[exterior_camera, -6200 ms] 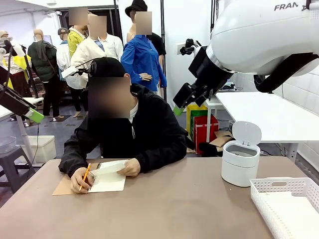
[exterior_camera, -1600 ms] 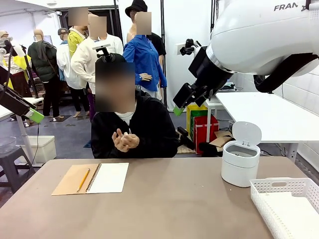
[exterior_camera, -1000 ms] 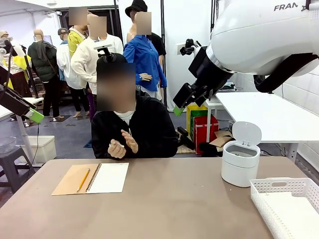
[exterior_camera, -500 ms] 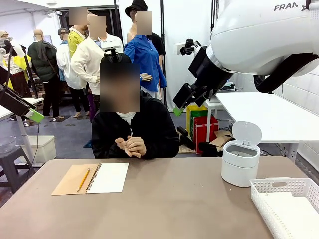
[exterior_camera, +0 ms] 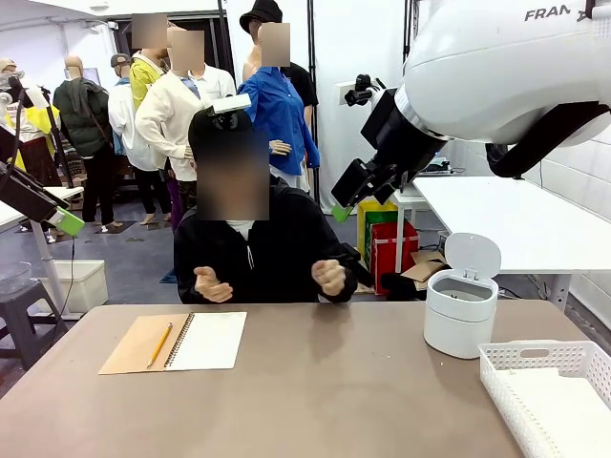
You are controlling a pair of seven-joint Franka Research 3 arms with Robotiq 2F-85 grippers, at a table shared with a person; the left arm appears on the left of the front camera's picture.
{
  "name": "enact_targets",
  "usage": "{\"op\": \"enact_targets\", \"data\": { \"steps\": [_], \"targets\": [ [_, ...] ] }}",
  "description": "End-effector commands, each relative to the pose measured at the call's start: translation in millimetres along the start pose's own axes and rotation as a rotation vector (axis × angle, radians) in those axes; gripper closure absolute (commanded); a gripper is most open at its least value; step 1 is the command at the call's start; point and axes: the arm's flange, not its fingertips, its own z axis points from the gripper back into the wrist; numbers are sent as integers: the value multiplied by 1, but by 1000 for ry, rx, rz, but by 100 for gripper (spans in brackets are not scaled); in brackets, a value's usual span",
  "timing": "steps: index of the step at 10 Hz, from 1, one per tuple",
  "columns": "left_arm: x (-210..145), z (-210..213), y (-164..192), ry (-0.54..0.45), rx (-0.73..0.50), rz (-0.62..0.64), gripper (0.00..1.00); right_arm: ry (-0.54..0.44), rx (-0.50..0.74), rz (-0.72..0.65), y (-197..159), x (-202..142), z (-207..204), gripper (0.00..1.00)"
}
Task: Sort the paper based on its condition.
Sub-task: If a person hands you a paper, place it in the Organizing basket , and if it's crumpled, put it in the Trash can.
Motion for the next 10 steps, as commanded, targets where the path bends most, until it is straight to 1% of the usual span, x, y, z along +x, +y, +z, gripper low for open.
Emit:
{"op": "enact_targets", "data": {
  "steps": [1,10],
  "targets": [
    [0,0,0,-1,0,4,0,2,1,-1,0,-1,-1,0],
    [0,0,0,-1,0,4,0,2,1,-1,0,-1,-1,0]
  ]
}}
